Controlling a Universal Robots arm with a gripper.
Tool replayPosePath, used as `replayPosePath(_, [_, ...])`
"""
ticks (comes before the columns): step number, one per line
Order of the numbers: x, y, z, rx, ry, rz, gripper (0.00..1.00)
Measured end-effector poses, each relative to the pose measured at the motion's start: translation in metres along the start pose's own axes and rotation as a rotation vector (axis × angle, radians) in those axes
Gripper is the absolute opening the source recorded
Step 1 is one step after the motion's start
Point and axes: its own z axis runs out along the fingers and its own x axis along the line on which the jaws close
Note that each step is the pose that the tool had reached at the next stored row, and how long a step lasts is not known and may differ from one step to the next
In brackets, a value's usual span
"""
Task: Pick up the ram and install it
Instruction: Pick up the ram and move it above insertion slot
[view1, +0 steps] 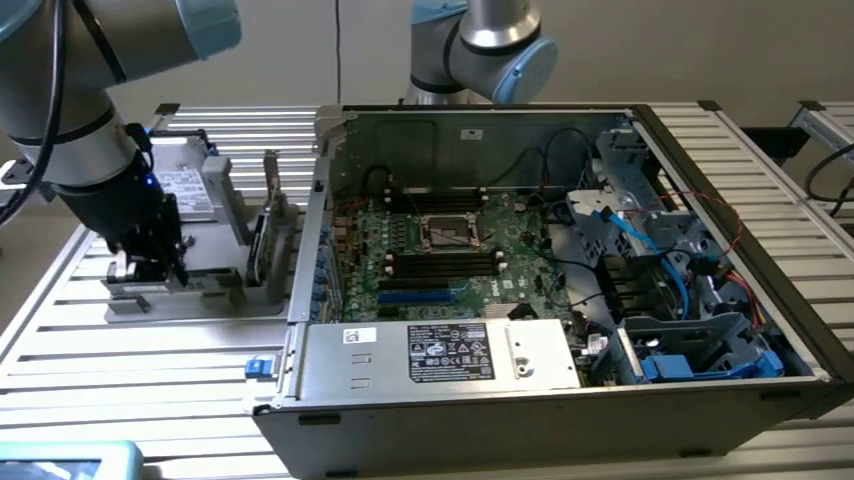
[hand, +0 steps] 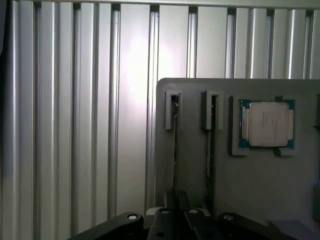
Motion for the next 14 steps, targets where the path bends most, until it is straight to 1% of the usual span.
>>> replayPosePath(6, [0.001,0.0007,-0.0268,0.0001,-0.0002,0.0,0.13])
replayPosePath(14, [0.004,-0.0004,-0.0634,0.0001,-0.0002,0.0,0.13])
